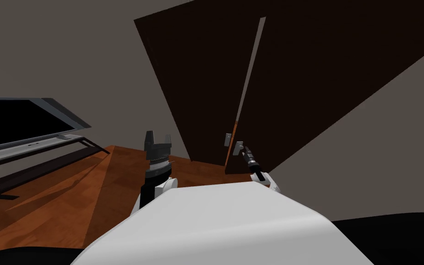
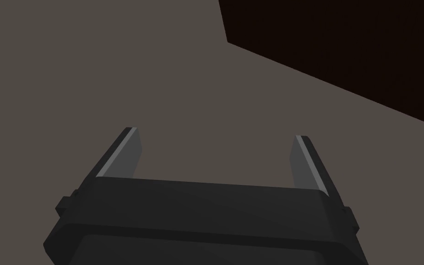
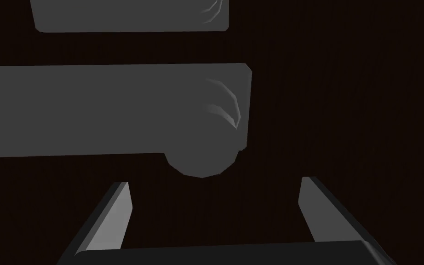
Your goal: Pull the door open
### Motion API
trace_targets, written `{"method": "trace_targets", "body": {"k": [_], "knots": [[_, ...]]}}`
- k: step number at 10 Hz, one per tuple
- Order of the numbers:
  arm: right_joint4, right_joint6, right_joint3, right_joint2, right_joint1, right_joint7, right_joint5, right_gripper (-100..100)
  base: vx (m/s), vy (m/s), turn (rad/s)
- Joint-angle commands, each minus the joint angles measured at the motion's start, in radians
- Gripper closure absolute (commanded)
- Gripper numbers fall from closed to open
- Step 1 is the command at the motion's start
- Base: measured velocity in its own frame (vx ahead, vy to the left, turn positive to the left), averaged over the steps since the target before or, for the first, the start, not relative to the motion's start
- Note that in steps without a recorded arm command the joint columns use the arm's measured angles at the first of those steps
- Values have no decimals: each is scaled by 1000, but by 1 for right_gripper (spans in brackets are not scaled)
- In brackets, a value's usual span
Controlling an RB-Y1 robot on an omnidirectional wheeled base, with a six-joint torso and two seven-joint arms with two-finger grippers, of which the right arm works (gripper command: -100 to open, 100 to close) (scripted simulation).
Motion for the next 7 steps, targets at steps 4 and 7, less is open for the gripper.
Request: {"method": "trace_targets", "body": {"k": [4,7], "knots": [[12,0,-3,4,-16,10,-4,100,127,-1,18],[12,0,-3,4,-16,10,-4,100,-29,1,4]]}}
